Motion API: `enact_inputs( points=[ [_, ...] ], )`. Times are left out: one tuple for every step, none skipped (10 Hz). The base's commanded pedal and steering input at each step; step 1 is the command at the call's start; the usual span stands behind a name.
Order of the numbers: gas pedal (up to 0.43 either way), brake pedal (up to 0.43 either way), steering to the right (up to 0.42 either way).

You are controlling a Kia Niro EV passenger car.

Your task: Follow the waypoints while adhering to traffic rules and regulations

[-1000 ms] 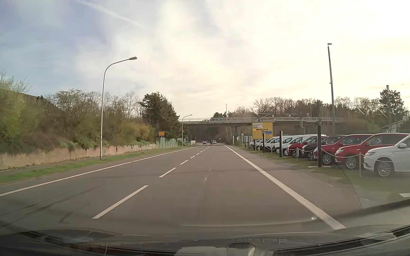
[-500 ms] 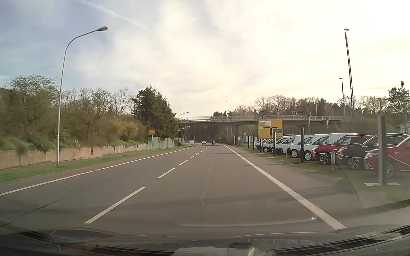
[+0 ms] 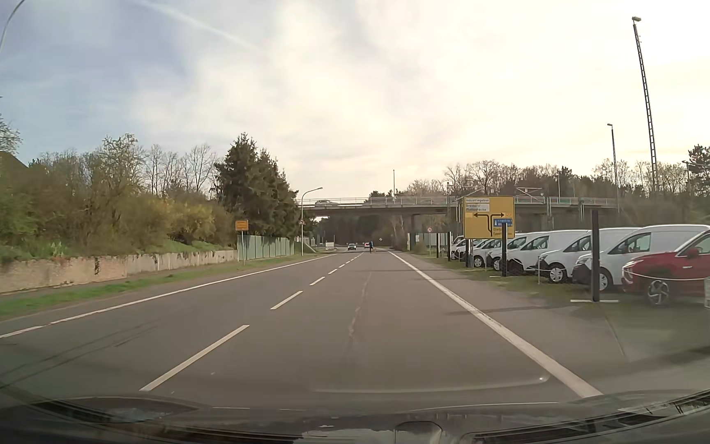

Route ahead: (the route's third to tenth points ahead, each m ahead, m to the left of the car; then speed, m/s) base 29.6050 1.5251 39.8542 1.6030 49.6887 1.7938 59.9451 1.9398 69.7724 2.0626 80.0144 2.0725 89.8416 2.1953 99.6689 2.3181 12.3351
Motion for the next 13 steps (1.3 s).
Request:
enact_inputs(
  points=[
    [0.047, 0.0, -0.001],
    [0.047, 0.0, -0.001],
    [0.059, 0.0, -0.001],
    [0.059, 0.0, -0.001],
    [0.059, 0.0, -0.001],
    [0.059, 0.0, -0.001],
    [0.067, 0.0, -0.001],
    [0.079, 0.0, -0.001],
    [0.087, 0.0, -0.001],
    [0.098, 0.0, -0.002],
    [0.11, 0.0, -0.002],
    [0.11, 0.0, -0.003],
    [0.118, 0.0, -0.003]
  ],
)
